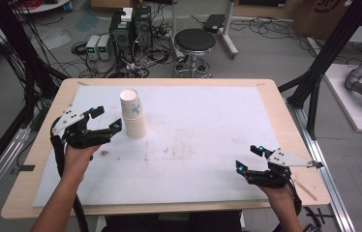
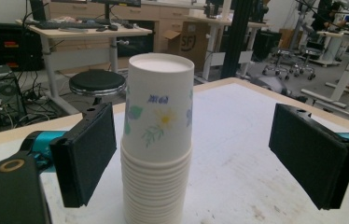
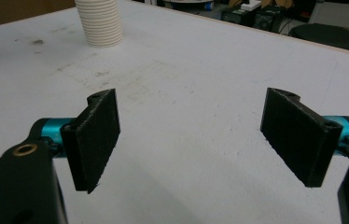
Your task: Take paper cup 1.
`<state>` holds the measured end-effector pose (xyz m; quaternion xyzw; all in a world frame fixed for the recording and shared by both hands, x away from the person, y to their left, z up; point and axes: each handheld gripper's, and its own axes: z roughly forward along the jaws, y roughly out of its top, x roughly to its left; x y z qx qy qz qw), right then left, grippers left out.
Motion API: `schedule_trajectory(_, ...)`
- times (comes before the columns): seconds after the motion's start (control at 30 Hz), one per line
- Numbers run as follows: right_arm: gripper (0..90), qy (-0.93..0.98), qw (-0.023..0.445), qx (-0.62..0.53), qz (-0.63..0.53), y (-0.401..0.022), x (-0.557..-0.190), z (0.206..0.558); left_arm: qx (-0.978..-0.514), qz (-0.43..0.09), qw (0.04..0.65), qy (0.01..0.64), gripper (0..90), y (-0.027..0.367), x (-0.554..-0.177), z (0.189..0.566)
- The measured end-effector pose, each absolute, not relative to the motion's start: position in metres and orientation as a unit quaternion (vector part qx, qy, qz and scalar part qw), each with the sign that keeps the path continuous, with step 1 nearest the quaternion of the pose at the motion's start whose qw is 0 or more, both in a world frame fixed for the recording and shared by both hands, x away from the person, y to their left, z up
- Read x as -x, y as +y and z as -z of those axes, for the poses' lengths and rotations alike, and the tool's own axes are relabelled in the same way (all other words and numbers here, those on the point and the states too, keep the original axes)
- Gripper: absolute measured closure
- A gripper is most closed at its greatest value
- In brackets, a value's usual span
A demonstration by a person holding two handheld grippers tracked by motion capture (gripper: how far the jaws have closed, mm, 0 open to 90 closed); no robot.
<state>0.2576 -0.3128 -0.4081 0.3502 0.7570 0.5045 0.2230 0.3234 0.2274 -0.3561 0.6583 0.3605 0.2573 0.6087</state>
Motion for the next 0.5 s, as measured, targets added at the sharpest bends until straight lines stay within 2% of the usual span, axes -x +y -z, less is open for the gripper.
schedule_trajectory(0.5,20.3,0.758,0.222,-0.348,-0.506,-0.313,-0.258,0.408,-0.683,-0.253,0.573,0.376,14.7,0.209,-0.366,0.337)
